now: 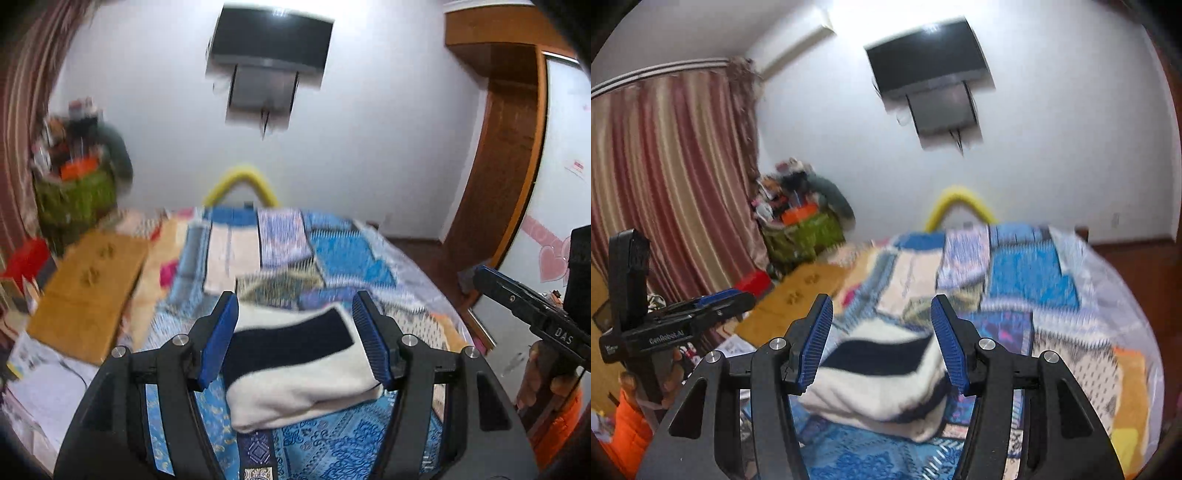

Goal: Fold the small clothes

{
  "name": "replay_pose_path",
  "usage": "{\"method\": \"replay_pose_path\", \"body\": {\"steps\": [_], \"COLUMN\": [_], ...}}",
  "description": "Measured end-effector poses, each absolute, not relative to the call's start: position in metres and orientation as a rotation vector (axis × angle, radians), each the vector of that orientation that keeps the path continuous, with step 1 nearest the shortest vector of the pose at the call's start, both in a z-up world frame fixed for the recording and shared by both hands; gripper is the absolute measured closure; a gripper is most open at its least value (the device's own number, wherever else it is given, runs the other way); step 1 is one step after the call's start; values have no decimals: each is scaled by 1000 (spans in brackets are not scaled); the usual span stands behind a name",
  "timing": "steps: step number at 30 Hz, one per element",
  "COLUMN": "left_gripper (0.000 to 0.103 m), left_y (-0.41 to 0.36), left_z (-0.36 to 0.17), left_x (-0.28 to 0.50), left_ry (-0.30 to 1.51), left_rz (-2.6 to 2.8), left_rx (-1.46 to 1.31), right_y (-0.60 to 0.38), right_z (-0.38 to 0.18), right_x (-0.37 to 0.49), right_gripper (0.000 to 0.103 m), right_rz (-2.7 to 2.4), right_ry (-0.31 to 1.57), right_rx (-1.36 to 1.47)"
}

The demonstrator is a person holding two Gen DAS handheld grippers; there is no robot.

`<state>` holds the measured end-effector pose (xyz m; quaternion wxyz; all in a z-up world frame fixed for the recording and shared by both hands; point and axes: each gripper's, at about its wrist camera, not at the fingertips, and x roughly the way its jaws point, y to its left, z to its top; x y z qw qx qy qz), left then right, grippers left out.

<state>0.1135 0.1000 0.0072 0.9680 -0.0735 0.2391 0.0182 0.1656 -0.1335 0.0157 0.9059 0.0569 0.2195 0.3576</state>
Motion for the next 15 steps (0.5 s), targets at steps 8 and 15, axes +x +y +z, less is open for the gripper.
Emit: {"method": "replay_pose_path", "body": {"steps": [8,15], "left_gripper": [39,15], "left_y": [72,68], "left_z": [38,36], "left_x": [59,31], "left_ry": [312,253], "left_rz": [72,91], "left_rx": [-96,-111], "right_y": [-135,-132], "right_z": [43,35], "right_x": [111,100], "right_gripper": [46,23], "right_rz": [745,718], "right_ry": [276,262], "right_rx": [115,91]}}
